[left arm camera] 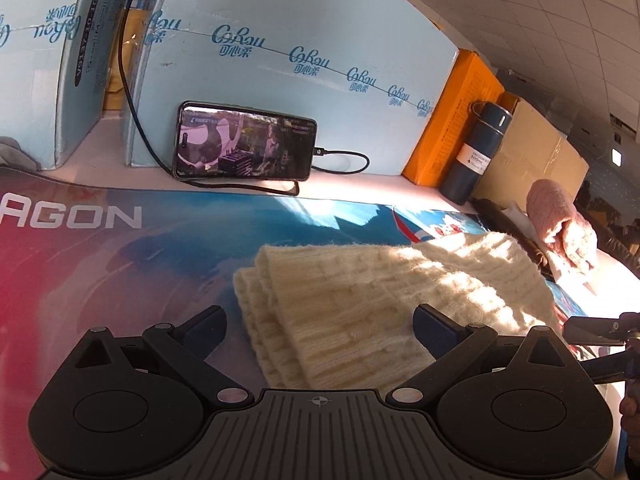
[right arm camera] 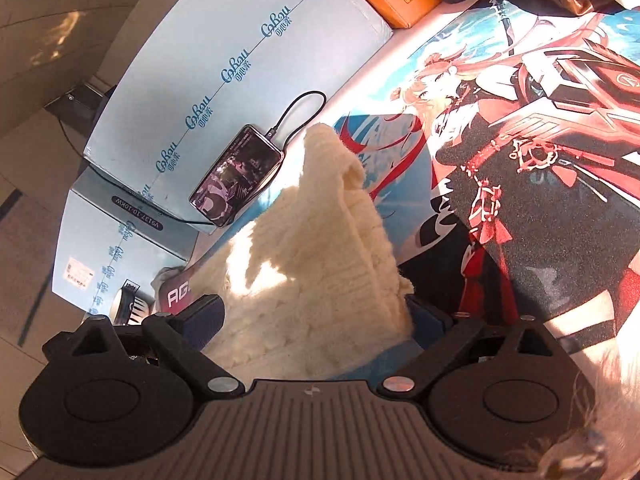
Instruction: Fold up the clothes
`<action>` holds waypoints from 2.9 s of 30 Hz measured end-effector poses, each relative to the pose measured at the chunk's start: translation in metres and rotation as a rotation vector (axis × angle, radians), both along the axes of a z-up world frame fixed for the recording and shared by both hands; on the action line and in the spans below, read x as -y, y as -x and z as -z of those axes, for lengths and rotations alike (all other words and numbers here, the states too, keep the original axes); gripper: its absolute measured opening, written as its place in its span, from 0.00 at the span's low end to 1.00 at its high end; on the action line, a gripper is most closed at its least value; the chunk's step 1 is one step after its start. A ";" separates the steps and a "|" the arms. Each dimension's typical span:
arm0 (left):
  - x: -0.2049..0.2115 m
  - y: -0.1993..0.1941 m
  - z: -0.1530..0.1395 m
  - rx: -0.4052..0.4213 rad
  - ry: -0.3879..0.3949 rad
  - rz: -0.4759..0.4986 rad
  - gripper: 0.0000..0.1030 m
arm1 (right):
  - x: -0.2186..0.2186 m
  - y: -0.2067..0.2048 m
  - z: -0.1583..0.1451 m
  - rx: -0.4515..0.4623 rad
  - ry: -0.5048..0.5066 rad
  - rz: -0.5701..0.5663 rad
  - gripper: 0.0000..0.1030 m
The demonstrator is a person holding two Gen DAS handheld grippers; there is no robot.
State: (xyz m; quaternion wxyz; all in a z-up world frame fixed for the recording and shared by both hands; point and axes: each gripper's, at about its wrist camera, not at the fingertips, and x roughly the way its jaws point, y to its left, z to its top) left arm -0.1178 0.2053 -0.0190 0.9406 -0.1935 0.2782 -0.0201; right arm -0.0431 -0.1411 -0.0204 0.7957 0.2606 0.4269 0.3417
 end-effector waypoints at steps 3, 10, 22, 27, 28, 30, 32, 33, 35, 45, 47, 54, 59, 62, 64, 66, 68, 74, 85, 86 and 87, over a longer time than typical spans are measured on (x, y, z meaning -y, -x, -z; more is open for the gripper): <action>0.003 -0.001 0.000 0.002 -0.007 0.032 0.97 | -0.009 -0.005 0.005 0.013 -0.005 0.007 0.72; 0.004 -0.001 0.002 0.027 0.060 0.111 0.45 | -0.032 -0.011 0.021 -0.069 -0.114 -0.088 0.33; -0.040 0.043 -0.035 0.176 0.003 -0.049 0.38 | -0.087 -0.006 -0.017 0.018 -0.247 -0.261 0.27; -0.084 0.083 -0.032 0.255 0.065 -0.196 0.38 | -0.146 0.003 -0.036 0.087 -0.273 -0.367 0.27; -0.094 0.091 -0.031 0.271 0.086 -0.236 0.37 | -0.159 0.004 -0.038 0.091 -0.270 -0.385 0.27; -0.111 0.105 -0.028 0.299 0.133 -0.294 0.37 | -0.187 0.007 -0.043 0.100 -0.264 -0.420 0.27; -0.133 0.122 -0.025 0.338 0.199 -0.361 0.36 | -0.213 0.007 -0.046 0.105 -0.282 -0.459 0.27; -0.140 0.129 -0.024 0.355 0.219 -0.390 0.36 | -0.224 0.007 -0.047 0.107 -0.297 -0.479 0.27; -0.153 0.139 -0.023 0.378 0.244 -0.455 0.36 | -0.245 0.008 -0.048 0.124 -0.302 -0.507 0.27; -0.172 0.133 -0.009 0.357 0.216 -0.602 0.36 | -0.317 -0.001 -0.034 0.207 -0.240 -0.530 0.27; -0.176 0.126 -0.008 0.369 0.219 -0.613 0.36 | -0.323 -0.006 -0.028 0.209 -0.231 -0.514 0.27; -0.181 0.105 -0.001 0.284 0.173 -0.654 0.36 | -0.339 -0.019 0.003 0.174 -0.107 -0.457 0.27; -0.178 0.095 0.000 0.178 0.057 -0.719 0.39 | -0.343 -0.019 0.006 0.199 -0.061 -0.453 0.27; -0.180 0.089 0.003 0.089 0.019 -0.767 0.52 | -0.343 -0.017 0.007 0.212 -0.047 -0.451 0.30; -0.184 0.087 0.006 0.030 0.014 -0.804 0.72 | -0.343 -0.015 0.006 0.233 -0.029 -0.447 0.32; -0.184 0.086 0.007 0.006 0.005 -0.822 0.74 | -0.345 -0.010 0.004 0.276 0.002 -0.443 0.38; -0.179 0.083 0.005 -0.024 -0.050 -0.848 0.82 | -0.345 -0.005 0.004 0.322 0.033 -0.439 0.41; -0.152 0.095 -0.015 -0.002 -0.198 -0.915 0.88 | -0.335 0.006 -0.004 0.418 0.092 -0.380 0.66; -0.094 0.108 -0.040 0.171 -0.266 -0.805 0.92 | -0.284 0.026 -0.027 0.761 0.050 -0.284 0.98; -0.091 0.108 -0.041 0.177 -0.277 -0.810 0.92 | -0.281 0.025 -0.028 0.780 0.040 -0.283 0.99; -0.088 0.108 -0.041 0.184 -0.289 -0.815 0.93 | -0.277 0.025 -0.030 0.795 0.031 -0.279 1.00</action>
